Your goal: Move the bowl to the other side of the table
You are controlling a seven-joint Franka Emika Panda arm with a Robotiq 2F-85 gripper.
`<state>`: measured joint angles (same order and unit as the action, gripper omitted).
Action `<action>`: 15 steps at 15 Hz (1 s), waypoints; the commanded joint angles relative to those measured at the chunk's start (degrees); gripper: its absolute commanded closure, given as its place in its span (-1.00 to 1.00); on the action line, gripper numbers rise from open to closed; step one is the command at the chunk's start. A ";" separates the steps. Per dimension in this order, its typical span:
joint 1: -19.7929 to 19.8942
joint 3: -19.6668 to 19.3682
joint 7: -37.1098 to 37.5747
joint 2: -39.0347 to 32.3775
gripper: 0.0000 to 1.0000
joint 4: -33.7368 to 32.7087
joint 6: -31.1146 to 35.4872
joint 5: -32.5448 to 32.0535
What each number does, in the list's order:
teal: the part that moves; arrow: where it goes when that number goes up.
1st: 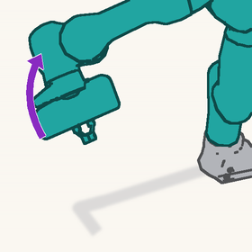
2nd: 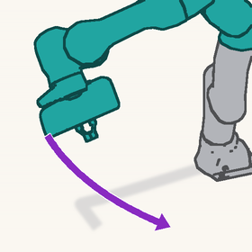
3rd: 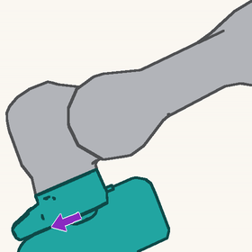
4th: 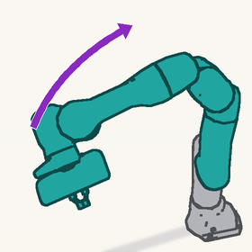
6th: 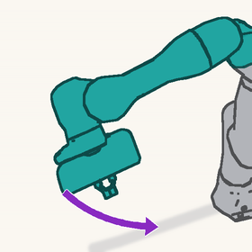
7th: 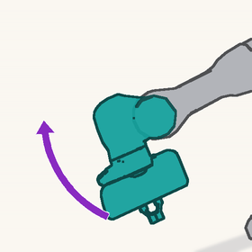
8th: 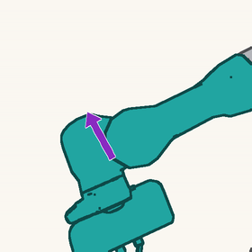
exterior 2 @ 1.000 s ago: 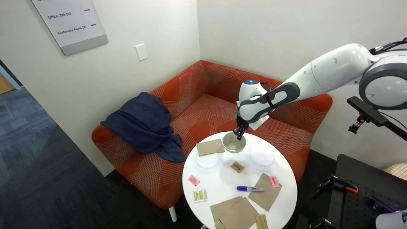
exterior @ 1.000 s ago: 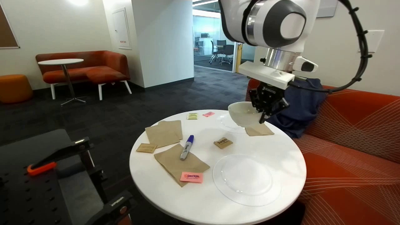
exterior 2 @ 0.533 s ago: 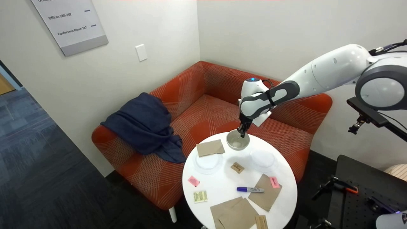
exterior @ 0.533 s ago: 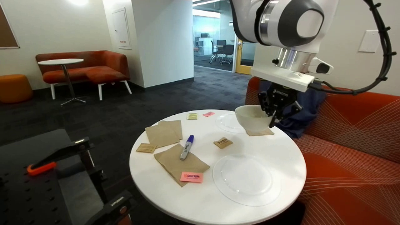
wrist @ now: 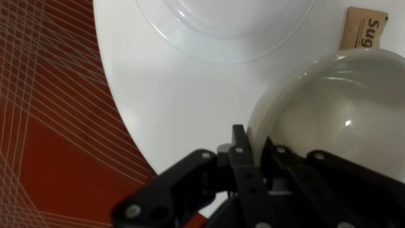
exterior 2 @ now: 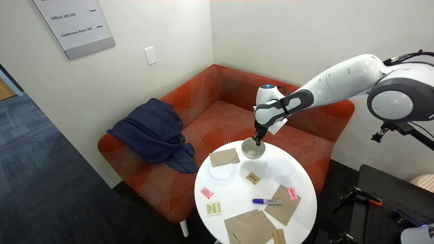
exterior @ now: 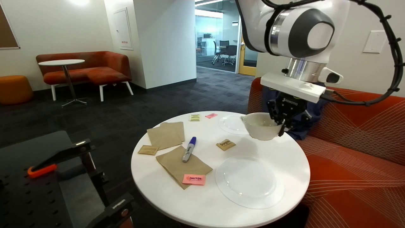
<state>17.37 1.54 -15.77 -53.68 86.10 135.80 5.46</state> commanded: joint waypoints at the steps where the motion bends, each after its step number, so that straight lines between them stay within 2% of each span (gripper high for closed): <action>1: -0.23 -0.36 -0.77 -2.67 0.95 -4.41 -2.36 -0.35; 15: -0.19 -2.02 -0.19 -7.01 0.95 -7.93 -2.37 -1.30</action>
<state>17.37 -0.12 -15.77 -59.84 80.65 135.80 5.06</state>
